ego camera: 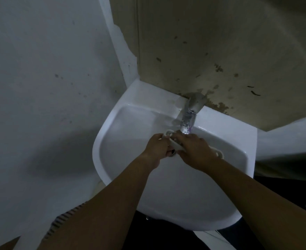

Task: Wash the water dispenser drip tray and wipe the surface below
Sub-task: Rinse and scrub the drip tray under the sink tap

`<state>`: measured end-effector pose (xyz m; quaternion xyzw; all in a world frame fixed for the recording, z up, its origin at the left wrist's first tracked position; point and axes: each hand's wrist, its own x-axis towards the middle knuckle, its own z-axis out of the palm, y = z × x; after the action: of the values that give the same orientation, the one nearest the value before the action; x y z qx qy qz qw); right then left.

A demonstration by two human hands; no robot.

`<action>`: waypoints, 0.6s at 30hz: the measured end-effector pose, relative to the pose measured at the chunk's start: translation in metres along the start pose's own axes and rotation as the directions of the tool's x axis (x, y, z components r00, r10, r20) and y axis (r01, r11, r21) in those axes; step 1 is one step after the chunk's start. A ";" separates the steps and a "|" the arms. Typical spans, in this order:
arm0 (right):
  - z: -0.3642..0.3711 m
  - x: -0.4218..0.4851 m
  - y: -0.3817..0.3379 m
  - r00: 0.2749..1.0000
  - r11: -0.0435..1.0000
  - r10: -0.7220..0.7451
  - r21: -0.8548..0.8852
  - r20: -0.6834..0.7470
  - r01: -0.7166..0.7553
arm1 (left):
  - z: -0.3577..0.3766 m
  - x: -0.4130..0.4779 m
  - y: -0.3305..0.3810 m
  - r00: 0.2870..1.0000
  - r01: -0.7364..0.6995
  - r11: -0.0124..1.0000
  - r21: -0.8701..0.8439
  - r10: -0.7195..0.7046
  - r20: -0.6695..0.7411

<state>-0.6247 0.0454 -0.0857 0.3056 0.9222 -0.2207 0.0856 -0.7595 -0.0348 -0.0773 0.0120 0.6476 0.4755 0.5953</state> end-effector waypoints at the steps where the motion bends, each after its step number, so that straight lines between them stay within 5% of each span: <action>1: 0.002 0.000 -0.002 1.000 1.000 -0.008 0.005 0.018 0.008 | -0.001 0.001 -0.001 1.000 0.004 1.000 0.005 -0.003 -0.008; 7: -0.005 0.003 -0.001 0.997 0.995 -0.068 0.072 0.047 0.065 | -0.005 0.001 -0.005 0.999 0.047 0.999 0.017 -0.047 -0.019; 11: -0.005 -0.004 0.008 0.993 0.942 0.116 0.314 0.018 -0.116 | -0.003 0.006 0.000 0.999 0.018 0.997 0.072 -0.014 -0.046; 18: -0.009 -0.002 0.002 0.995 0.993 -0.082 0.079 -0.058 0.087 | -0.006 0.005 0.000 0.998 -0.002 1.000 0.025 0.004 -0.064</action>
<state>-0.6222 0.0494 -0.0778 0.2756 0.9266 -0.2530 0.0385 -0.7651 -0.0355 -0.0821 0.0054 0.6721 0.4684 0.5734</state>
